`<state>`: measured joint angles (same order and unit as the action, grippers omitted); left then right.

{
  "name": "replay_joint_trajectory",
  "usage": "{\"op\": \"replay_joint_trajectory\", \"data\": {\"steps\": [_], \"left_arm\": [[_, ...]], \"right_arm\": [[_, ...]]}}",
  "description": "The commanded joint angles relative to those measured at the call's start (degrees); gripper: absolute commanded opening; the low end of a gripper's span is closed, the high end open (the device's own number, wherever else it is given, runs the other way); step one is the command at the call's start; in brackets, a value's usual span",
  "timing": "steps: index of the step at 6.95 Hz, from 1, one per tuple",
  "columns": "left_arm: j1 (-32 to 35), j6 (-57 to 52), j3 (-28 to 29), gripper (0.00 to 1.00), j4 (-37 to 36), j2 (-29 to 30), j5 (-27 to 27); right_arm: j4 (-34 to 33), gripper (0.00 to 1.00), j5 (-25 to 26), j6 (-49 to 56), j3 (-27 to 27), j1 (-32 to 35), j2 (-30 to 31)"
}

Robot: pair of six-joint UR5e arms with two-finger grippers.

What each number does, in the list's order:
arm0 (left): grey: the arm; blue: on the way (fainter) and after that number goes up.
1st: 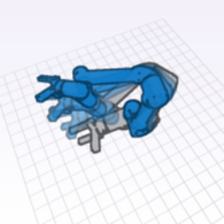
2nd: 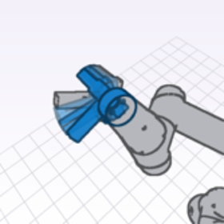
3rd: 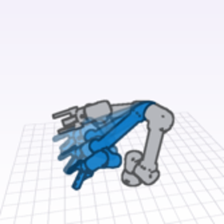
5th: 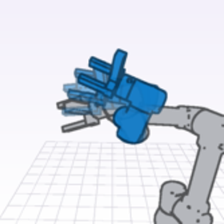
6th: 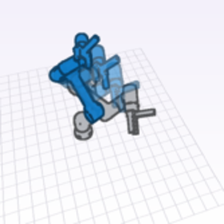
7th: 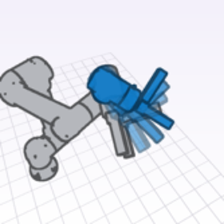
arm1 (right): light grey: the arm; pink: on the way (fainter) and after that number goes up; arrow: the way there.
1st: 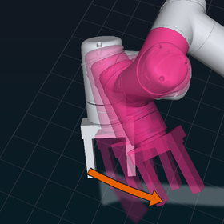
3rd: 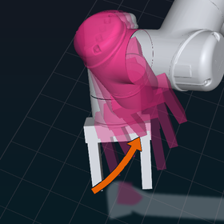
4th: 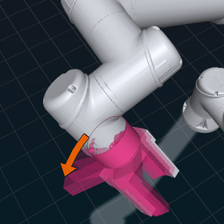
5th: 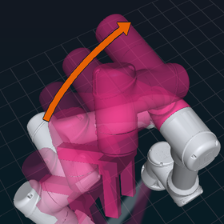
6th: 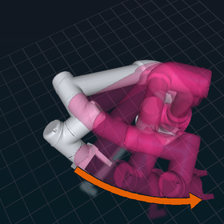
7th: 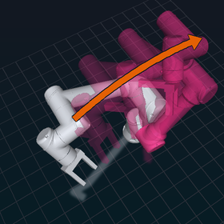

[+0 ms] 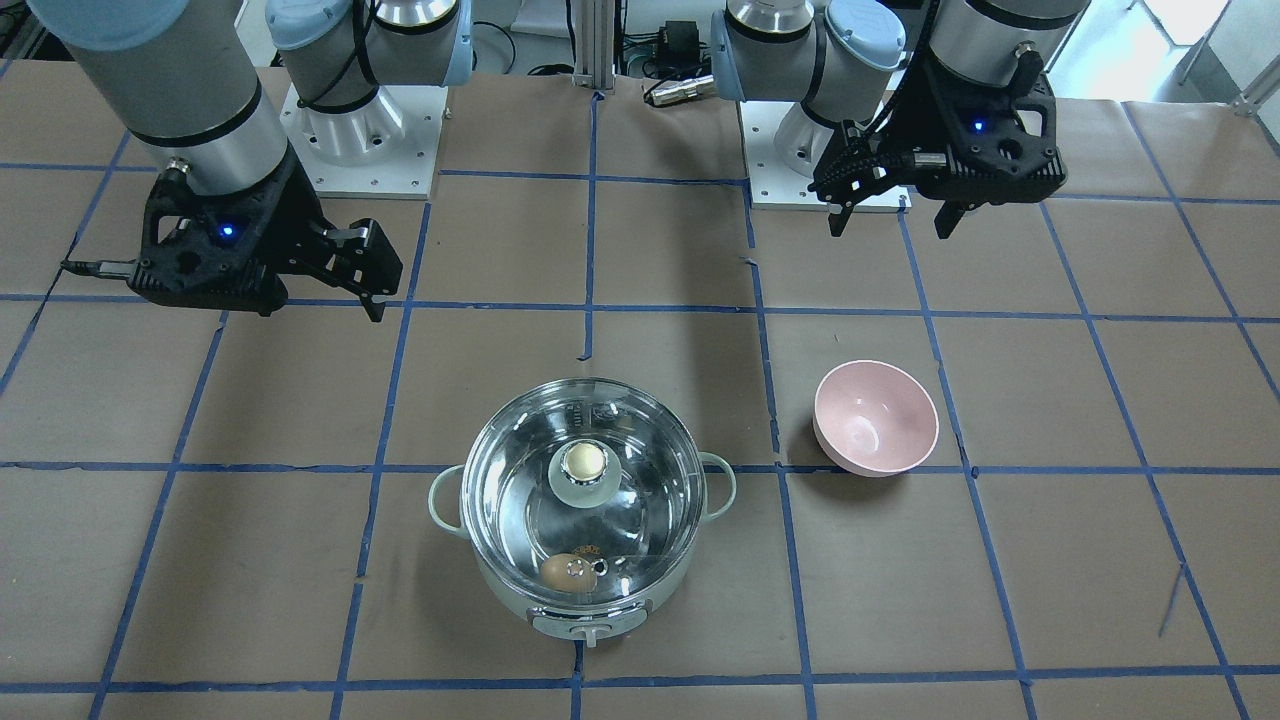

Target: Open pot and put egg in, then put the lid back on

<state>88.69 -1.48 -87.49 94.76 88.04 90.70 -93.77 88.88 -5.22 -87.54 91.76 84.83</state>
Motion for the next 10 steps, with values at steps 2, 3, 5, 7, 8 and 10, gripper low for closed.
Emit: {"op": "replay_joint_trajectory", "data": {"steps": [2, 3, 5, 7, 8, 10], "left_arm": [[-0.8, -0.11, 1.17, 1.0, 3.4, -0.06, 0.18], [-0.89, -0.02, 1.27, 1.0, 3.41, -0.06, 0.18], [-0.37, 0.16, 0.92, 1.0, 3.41, -0.06, -0.08], [-0.28, 0.25, 0.65, 1.0, 3.15, -0.06, -0.17], [-0.19, 0.25, 0.56, 1.0, 3.15, -0.15, -0.17], [-0.01, 0.16, -0.05, 1.0, 2.97, -0.24, 0.0]], "right_arm": [[-0.97, 1.0, 0.07, 0.3, -1.06, -0.44, 1.3], [-0.97, 1.0, 0.07, 0.3, -1.14, -0.36, 1.22], [-1.06, 1.0, 0.07, 1.43, -1.06, -0.44, 1.13], [-1.06, 1.0, 0.07, 1.79, -1.06, -0.62, 1.13], [-1.15, 1.0, 0.07, 1.88, -1.06, -0.62, 1.04], [-1.15, 1.0, 0.07, 1.88, -1.06, -0.62, 1.04]]}}
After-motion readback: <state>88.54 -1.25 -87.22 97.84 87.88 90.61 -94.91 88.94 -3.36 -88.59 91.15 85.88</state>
